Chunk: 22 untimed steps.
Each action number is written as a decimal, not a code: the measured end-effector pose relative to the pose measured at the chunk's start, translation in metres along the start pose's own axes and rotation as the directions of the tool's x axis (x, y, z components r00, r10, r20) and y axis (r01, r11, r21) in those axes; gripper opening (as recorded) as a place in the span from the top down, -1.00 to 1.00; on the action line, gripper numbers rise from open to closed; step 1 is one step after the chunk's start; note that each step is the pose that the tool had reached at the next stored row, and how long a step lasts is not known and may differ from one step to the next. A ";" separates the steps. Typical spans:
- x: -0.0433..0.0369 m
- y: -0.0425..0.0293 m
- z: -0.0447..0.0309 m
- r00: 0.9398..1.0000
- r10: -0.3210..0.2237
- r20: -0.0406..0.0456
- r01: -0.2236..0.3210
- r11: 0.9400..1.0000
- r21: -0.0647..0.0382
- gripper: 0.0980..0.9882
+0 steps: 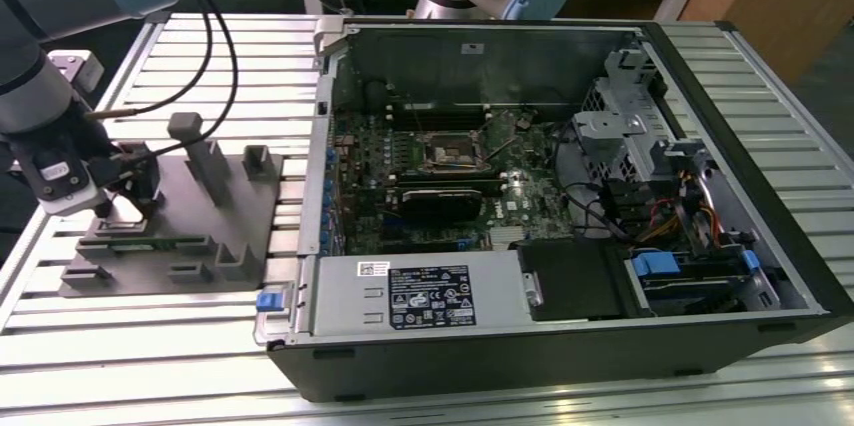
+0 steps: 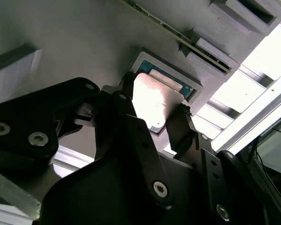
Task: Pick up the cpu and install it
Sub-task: 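Pick up the cpu and move it towards the insertion slot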
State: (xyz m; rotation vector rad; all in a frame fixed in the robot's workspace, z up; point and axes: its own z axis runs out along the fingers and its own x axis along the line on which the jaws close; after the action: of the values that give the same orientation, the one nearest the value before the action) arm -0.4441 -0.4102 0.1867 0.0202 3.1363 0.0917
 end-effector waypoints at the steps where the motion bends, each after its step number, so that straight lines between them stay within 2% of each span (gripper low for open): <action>1: 0.0000 0.0000 -0.0008 1.000 0.000 0.000 0.000 1.000 0.000 0.03; 22: 0.0000 0.0012 -0.0209 1.000 0.000 -0.001 0.000 1.000 0.000 0.03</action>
State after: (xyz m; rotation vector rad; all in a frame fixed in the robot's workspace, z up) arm -0.4442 -0.4102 0.2076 0.0203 3.1368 0.0914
